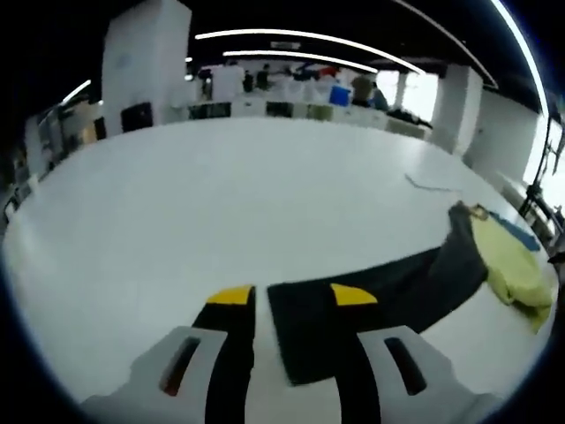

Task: Fold the garment on the visible template until the final outline fits inside the template.

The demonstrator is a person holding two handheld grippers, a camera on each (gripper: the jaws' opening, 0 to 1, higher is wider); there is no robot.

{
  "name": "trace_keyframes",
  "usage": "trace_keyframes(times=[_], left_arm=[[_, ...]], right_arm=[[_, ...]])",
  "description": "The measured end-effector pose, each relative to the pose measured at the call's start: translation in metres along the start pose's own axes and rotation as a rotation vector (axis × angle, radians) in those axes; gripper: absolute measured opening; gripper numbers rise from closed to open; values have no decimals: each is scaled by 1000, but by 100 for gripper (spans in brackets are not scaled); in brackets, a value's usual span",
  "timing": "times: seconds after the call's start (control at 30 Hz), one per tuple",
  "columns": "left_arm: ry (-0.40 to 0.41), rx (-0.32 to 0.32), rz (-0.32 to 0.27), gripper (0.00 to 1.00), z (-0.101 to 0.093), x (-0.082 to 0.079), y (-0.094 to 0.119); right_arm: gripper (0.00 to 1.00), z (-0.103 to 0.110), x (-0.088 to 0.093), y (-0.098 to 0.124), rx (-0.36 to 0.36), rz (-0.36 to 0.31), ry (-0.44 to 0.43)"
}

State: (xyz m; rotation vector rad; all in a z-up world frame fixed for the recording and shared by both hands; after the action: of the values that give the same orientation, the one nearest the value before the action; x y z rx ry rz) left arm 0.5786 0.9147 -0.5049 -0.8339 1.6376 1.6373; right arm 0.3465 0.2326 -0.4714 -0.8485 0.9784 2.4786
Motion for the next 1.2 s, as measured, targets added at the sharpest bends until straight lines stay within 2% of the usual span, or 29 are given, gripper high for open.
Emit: trace_keyframes(times=[0.23,0.37,0.53,0.67,0.97,1.07,1.2], left_arm=[[-44,7,31,19,-2,3,-14],[-63,-3,55,17,0,8,-21],[-83,2,81,17,-5,15,-24],[-72,0,75,16,-6,13,-23],[-60,0,81,2,-3,13,-26],[-43,-5,75,1,-3,12,-25],[18,-41,53,1,3,7,-18]], right_arm=[[98,-3,5,3,17,10,-14],[97,-3,5,4,22,9,-17],[97,-3,4,5,25,5,-15],[97,-4,4,5,29,1,-19],[96,-3,5,4,28,-3,-20],[96,-3,5,4,28,-4,-22],[96,-4,4,4,29,-8,-22]])
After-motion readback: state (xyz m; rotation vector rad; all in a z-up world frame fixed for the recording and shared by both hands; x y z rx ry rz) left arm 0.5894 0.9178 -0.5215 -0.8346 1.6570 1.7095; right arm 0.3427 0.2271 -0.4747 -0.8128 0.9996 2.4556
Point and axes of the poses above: the point that each gripper's makers call its tool centre point, and the gripper's own axes: y roughly backward along the fingers, z roughly to its left, x roughly out of its underside, the point moved 1 cm from there along y, roughly backward along the fingers, and after that the axes turned 8 degrees about -x, right-handed, at the moved point
